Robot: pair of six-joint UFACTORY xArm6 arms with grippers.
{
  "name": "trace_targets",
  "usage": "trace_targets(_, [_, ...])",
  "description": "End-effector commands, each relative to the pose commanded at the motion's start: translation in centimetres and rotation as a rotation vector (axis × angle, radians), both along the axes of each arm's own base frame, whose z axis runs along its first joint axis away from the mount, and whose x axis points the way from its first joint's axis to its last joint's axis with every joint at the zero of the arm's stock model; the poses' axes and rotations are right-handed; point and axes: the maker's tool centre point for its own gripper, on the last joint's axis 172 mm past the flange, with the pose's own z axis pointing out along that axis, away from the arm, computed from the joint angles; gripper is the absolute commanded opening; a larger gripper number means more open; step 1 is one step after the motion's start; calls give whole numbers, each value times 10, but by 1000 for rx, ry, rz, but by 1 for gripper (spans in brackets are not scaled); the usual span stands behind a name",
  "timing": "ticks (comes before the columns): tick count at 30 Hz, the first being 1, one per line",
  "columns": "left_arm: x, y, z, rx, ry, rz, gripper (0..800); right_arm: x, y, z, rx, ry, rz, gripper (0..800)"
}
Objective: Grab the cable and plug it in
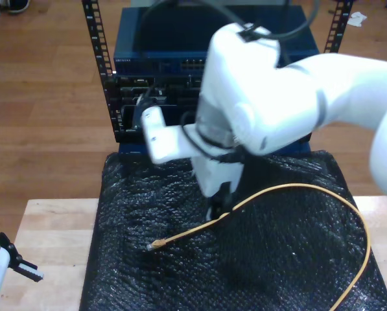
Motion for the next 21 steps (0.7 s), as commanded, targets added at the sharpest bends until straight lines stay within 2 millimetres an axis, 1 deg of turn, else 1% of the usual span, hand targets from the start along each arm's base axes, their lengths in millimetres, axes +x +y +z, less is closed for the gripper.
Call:
trace_targets(3, [0,0,0,0,0,0,800,-5,12,-13,-22,1,8,783])
trace_targets(6, [0,0,0,0,-1,-1,800,-7,20,-31,-72,-15,28,781])
trace_targets(12, [0,0,0,1,0,-2,800,-6,22,-60,-174,-44,10,773])
trace_targets(16, [-1,0,0,0,1,-2,800,-10,27,-73,-192,-33,22,768])
trace_targets(21, [-1,0,0,0,1,-2,800,-10,42,-89,-170,-49,26,761])
